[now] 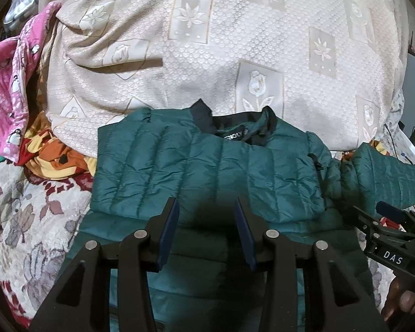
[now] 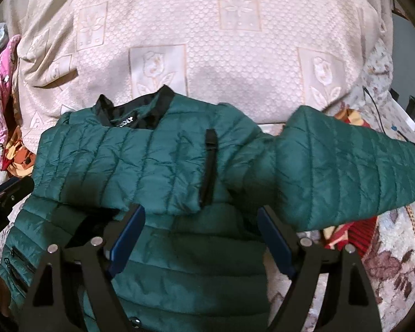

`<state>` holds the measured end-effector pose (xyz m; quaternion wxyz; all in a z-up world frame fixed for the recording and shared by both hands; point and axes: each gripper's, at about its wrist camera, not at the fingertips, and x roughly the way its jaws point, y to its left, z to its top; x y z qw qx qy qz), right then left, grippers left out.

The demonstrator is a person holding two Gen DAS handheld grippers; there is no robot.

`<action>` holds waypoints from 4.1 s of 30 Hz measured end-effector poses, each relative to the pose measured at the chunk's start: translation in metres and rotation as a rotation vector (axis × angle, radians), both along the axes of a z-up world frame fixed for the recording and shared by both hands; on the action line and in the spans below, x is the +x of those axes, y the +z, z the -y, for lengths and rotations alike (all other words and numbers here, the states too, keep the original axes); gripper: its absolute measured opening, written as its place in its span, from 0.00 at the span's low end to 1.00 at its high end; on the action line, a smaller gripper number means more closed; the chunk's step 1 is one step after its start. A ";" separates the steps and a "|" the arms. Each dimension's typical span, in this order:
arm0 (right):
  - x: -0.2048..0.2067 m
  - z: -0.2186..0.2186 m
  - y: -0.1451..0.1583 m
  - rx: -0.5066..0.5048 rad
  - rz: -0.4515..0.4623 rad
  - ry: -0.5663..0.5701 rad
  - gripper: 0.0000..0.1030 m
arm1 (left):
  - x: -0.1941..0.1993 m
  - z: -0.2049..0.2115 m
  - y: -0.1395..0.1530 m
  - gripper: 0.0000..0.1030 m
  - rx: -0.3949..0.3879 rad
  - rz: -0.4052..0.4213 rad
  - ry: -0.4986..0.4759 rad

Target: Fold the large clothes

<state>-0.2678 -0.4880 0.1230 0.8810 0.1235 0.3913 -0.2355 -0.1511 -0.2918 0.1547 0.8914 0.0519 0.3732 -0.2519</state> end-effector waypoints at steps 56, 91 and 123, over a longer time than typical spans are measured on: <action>-0.125 0.210 0.011 -0.075 -0.005 -0.481 0.84 | 0.038 0.027 -0.037 0.45 -0.025 -0.106 0.038; -0.169 0.232 0.054 0.089 0.409 -0.362 0.11 | 0.050 0.008 -0.047 0.45 0.019 -0.096 0.075; 0.149 -0.056 -0.041 0.374 0.090 0.380 0.10 | 0.100 -0.074 -0.051 0.45 -0.006 -0.110 0.190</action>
